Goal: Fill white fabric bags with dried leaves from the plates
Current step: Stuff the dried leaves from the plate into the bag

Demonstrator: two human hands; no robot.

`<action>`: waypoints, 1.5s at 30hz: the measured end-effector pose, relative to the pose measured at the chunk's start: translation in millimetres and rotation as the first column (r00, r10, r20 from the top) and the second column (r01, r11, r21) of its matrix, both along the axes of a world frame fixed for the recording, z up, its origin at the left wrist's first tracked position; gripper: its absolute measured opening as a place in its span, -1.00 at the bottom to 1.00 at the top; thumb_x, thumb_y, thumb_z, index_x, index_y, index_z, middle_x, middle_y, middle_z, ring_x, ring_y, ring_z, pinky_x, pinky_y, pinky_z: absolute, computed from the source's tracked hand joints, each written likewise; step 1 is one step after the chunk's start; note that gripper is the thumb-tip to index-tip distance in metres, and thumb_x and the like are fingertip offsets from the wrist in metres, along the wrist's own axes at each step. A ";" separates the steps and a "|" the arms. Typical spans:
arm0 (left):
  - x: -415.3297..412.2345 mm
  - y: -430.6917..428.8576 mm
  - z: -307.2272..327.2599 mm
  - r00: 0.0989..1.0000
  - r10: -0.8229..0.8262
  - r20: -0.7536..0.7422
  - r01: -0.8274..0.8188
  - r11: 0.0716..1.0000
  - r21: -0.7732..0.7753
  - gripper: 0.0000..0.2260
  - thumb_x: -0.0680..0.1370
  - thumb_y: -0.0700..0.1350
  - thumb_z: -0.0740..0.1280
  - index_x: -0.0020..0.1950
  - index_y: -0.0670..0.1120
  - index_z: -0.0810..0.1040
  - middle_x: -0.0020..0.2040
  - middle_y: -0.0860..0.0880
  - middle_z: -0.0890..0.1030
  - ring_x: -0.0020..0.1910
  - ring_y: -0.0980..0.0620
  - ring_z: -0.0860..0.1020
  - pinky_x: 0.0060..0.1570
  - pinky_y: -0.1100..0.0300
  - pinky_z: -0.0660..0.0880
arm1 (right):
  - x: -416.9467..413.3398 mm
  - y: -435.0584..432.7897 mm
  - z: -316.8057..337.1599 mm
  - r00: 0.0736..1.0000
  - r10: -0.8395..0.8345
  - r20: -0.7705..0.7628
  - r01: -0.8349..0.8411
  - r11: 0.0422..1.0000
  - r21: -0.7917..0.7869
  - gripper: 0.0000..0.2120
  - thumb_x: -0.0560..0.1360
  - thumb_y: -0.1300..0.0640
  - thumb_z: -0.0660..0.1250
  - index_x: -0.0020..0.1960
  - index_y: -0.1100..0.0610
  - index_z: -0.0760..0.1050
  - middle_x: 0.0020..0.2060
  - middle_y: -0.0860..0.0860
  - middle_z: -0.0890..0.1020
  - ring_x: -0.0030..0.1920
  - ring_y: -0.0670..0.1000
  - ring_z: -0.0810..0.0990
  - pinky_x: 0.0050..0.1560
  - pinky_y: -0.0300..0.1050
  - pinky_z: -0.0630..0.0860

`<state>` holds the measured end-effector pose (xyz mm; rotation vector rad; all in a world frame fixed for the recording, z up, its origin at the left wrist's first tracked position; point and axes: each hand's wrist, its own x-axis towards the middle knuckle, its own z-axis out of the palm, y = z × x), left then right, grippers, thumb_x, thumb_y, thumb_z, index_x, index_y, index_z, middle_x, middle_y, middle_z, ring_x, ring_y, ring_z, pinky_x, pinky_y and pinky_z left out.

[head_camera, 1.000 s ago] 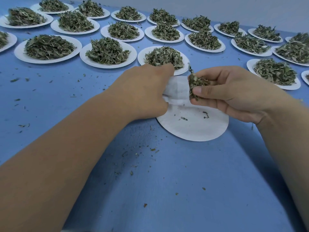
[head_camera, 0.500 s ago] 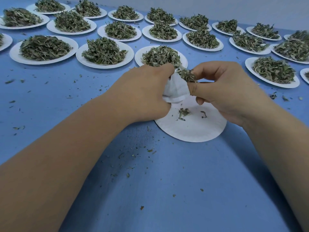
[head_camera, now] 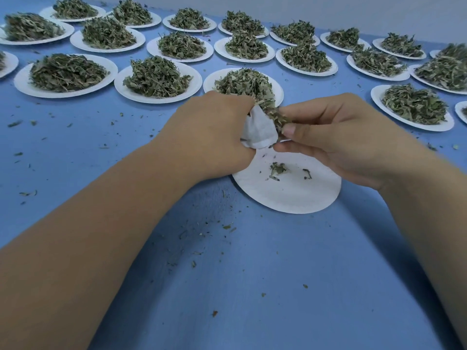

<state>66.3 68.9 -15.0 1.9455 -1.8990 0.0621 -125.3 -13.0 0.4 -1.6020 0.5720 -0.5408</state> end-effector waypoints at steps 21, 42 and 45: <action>-15.5 3.2 -2.2 0.979 -0.201 0.033 0.202 0.977 -0.061 -0.79 0.43 -0.02 0.37 -0.21 0.13 0.32 -0.37 0.14 0.40 -0.36 0.17 0.40 -0.42 0.22 0.30 | 6.0 2.1 -5.9 0.995 -0.018 -0.097 -0.026 0.899 -0.438 -0.60 0.43 0.41 0.44 0.19 0.08 0.59 0.08 -0.03 0.67 -0.01 -0.13 0.65 -0.07 -0.19 0.62; -17.2 2.9 2.7 0.967 -0.255 -0.002 0.254 0.965 -0.063 -0.81 0.48 0.12 0.34 -0.24 0.27 0.35 -0.38 0.13 0.45 -0.32 0.11 0.49 -0.34 0.11 0.41 | 8.5 8.3 -0.5 0.981 -0.132 -0.145 0.085 0.953 -0.291 -0.52 0.42 0.27 0.50 0.26 -0.02 0.47 0.00 0.00 0.68 -0.28 -0.07 0.63 -0.26 -0.28 0.57; -26.3 5.5 6.8 0.954 -0.299 0.009 0.299 0.953 -0.052 -0.75 0.47 0.04 0.30 -0.18 0.41 0.32 -0.35 0.16 0.49 -0.30 0.12 0.51 -0.35 0.15 0.38 | 11.5 9.9 -1.1 0.977 -0.104 -0.187 0.053 0.965 -0.258 -0.50 0.35 0.27 0.46 0.23 -0.07 0.52 -0.22 -0.08 0.72 -0.35 -0.11 0.60 -0.30 -0.25 0.55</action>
